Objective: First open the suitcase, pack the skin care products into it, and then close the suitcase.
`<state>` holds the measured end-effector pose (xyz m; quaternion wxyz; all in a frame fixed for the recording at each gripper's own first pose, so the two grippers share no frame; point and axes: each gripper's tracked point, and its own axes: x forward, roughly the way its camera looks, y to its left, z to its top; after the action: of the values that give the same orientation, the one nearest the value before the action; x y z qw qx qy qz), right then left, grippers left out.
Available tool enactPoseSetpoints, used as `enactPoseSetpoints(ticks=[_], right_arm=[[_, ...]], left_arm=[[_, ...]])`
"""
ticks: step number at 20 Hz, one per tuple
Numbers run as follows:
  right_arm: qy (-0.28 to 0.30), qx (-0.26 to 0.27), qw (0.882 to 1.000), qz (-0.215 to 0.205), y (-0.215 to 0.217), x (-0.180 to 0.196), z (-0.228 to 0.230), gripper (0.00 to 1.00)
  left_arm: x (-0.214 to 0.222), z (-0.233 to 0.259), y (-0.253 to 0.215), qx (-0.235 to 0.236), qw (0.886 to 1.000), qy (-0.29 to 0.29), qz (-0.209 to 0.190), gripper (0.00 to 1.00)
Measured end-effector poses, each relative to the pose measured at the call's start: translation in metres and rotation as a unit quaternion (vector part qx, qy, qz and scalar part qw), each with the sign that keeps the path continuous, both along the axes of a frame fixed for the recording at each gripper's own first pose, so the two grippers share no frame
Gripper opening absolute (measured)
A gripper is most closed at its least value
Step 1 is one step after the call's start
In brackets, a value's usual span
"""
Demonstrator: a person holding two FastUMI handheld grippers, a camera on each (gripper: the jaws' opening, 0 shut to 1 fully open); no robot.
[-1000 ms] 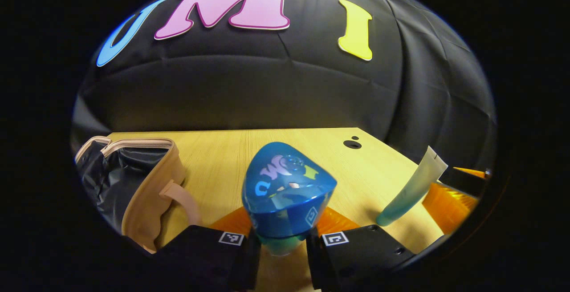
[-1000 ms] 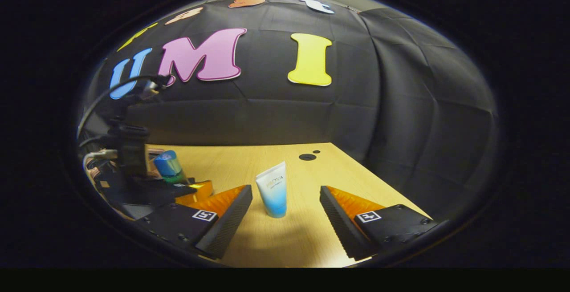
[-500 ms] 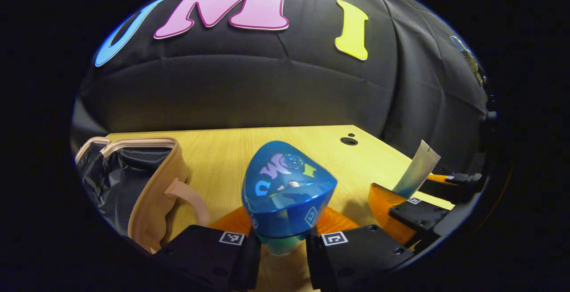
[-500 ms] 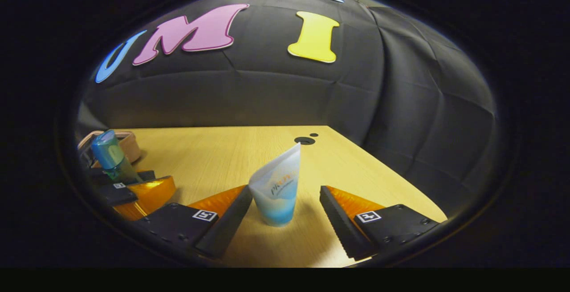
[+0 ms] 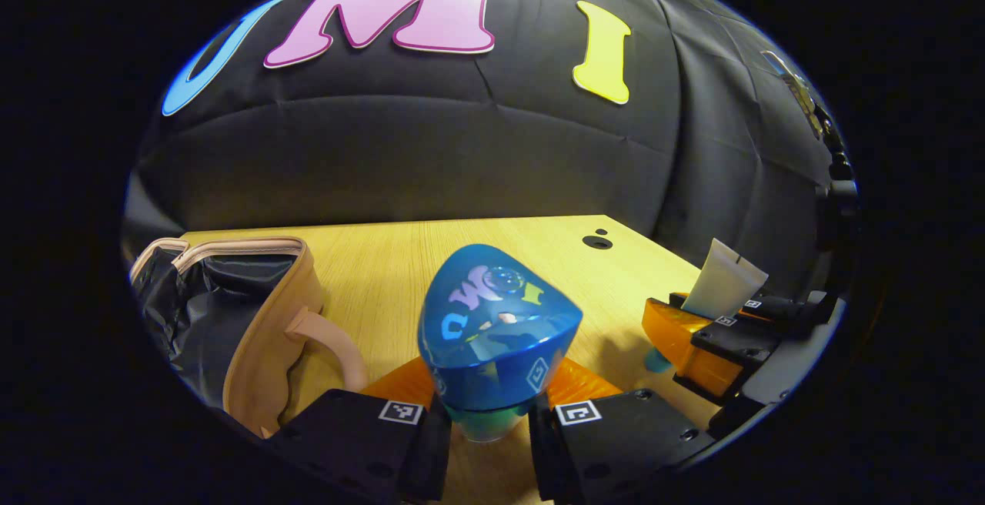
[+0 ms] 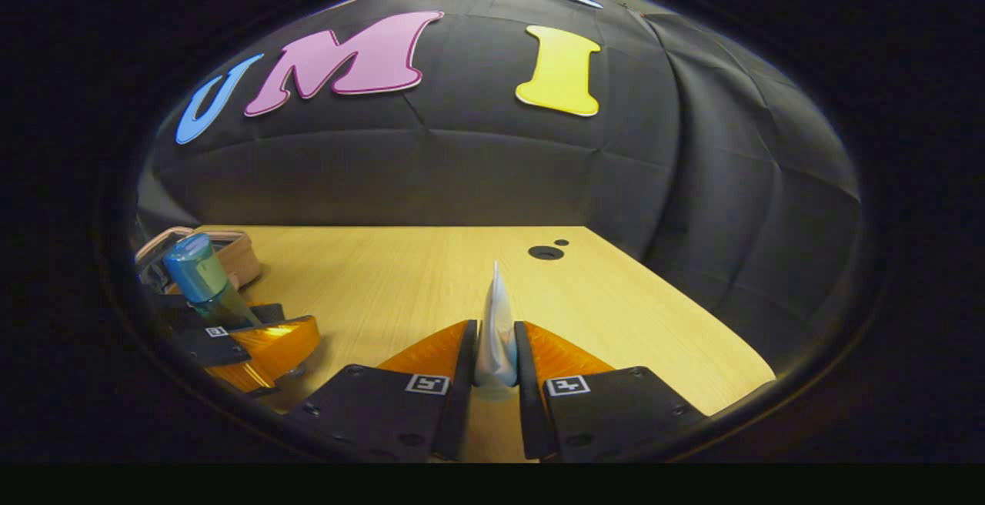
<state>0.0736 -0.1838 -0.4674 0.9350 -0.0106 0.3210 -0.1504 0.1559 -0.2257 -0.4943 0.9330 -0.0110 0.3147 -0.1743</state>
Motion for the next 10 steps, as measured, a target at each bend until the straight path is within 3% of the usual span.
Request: enactPoseSetpoints(ticks=[2, 4, 8, 10], right_arm=[[0.001, 0.008, 1.000, 0.010, 0.006, -0.002, 0.001, 0.26], [0.002, 0.015, 1.000, 0.016, 0.011, -0.005, 0.003, 0.33], [-0.030, 0.011, 0.999, 0.022, 0.015, 0.001, 0.032, 0.27], [-0.042, 0.013, 0.999, 0.028, 0.022, 0.003, 0.046, 0.32]], left_arm=[[-0.002, 0.001, 0.001, -0.003, 1.000, 0.002, 0.001, 0.48], [-0.005, 0.002, 0.004, -0.008, 1.000, 0.005, 0.004, 0.48], [-0.008, 0.017, 0.012, -0.014, 1.000, -0.003, 0.010, 0.48], [-0.005, 0.035, 0.023, -0.010, 1.000, -0.019, 0.012, 0.48]])
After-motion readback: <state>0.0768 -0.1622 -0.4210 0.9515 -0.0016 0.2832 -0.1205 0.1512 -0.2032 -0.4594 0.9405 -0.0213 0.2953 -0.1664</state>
